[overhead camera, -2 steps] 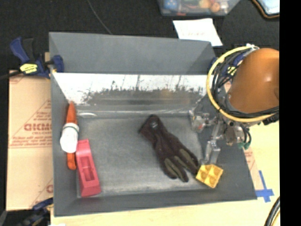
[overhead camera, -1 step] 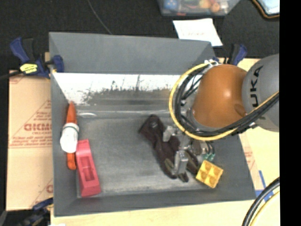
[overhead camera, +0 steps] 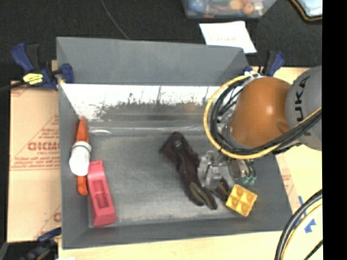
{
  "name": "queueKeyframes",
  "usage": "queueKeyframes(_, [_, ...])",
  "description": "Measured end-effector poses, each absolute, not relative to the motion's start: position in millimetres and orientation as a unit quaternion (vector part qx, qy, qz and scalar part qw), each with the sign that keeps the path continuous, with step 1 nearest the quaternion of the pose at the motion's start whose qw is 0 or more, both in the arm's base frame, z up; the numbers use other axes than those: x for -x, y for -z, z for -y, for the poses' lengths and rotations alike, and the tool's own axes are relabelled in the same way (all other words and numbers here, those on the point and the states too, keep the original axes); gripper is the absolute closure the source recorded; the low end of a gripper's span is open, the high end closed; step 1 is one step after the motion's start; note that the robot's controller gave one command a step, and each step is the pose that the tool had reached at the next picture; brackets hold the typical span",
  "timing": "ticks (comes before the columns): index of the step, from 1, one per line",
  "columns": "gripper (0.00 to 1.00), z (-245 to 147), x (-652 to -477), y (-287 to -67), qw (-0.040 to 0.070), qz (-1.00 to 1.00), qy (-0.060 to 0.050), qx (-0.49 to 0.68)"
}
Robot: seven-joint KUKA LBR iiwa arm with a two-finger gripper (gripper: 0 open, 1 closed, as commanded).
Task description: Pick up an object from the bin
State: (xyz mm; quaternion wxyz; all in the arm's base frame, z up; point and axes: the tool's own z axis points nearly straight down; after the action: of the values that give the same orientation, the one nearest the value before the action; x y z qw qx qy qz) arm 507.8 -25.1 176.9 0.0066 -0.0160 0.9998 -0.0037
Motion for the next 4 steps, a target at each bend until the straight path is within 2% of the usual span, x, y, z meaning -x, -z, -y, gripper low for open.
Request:
queueKeyframes(1, [1.00, 25.1, -507.8, -176.9, 0.007, -1.000, 0.004, 0.016])
queueKeyframes(2, [1.00, 15.8, -498.0, -134.5, 0.007, -0.985, 0.002, -0.171])
queueKeyframes(3, [1.00, 5.2, -505.7, -177.0, 0.010, -0.975, 0.001, -0.223])
queueKeyframes(4, [1.00, 10.4, -506.0, -167.0, 0.009, -0.973, 0.002, -0.229])
